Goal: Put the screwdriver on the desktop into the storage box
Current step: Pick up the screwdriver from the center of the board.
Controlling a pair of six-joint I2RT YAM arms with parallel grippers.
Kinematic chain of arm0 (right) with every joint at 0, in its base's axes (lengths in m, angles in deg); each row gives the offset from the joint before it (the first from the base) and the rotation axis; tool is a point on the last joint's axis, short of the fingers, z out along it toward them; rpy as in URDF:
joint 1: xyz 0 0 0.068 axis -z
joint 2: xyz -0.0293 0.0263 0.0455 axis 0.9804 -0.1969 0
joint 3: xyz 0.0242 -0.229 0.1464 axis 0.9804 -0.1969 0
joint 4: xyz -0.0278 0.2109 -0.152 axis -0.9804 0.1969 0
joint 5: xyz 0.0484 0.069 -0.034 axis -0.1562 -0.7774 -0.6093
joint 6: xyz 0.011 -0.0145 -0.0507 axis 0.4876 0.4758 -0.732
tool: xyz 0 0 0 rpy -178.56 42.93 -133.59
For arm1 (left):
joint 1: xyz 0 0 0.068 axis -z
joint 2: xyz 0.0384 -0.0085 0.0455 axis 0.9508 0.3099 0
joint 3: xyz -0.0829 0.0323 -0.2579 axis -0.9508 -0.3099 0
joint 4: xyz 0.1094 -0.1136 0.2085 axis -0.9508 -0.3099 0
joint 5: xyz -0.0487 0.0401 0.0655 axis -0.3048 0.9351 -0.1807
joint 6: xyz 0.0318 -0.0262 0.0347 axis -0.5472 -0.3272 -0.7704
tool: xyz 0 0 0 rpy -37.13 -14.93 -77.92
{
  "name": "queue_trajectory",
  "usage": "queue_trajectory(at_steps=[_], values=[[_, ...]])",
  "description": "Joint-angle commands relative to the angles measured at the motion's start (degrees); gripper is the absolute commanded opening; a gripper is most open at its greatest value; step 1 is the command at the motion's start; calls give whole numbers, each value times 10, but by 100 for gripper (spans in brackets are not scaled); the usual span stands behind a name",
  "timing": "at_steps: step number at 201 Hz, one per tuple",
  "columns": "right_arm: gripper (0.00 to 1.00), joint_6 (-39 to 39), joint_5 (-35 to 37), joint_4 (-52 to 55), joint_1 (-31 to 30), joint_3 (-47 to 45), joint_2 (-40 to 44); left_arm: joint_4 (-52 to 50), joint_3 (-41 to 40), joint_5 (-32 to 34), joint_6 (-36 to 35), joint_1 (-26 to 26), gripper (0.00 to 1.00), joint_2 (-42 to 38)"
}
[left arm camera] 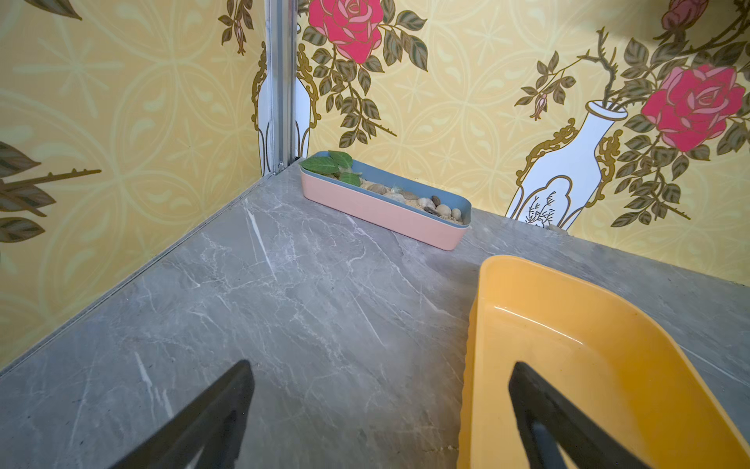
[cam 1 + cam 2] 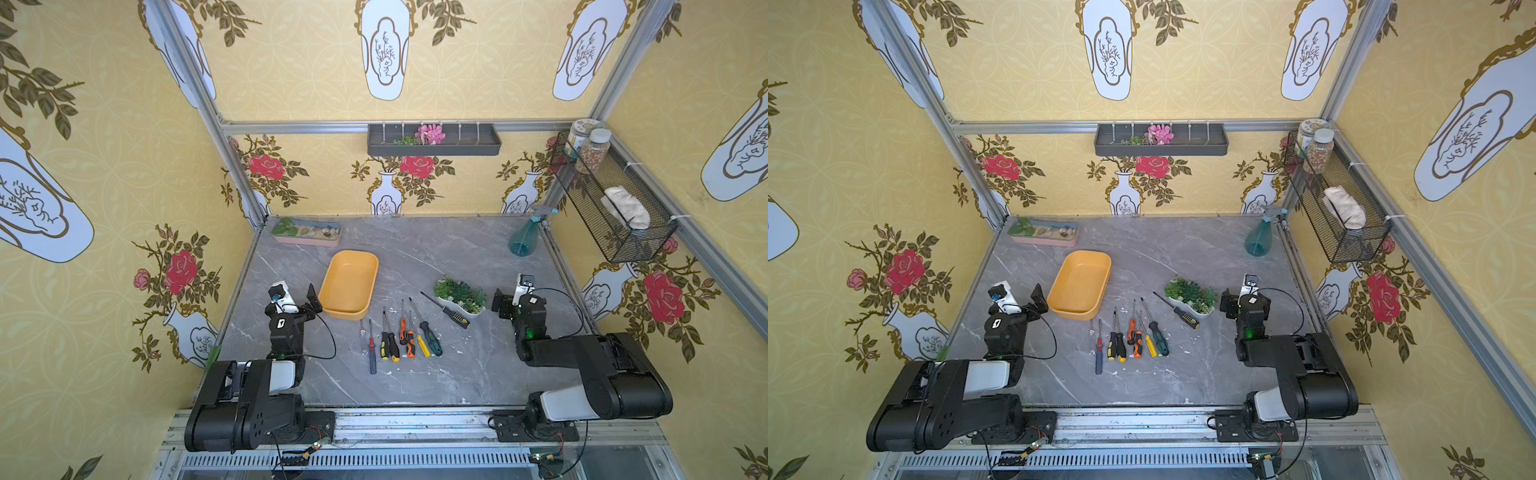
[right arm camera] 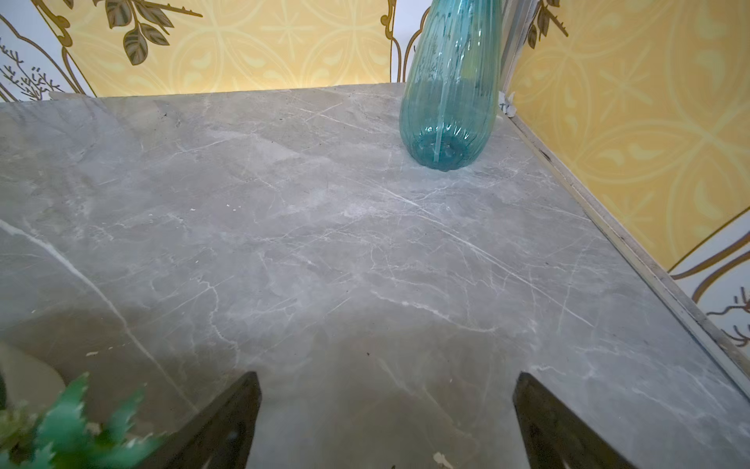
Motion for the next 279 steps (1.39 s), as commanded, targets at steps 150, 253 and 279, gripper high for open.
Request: queue_trajectory(at_steps=[150,253,279], values=[[97,-3,44,-34,-16,-22,36,14,-22,19,1,0,100,-41],[97,316,142,733,-71,225,340,-546,163,88,212,-1,100,-323],[97,341,67,849,-63,292,304,-654,222,4,247,-1,100,-321]])
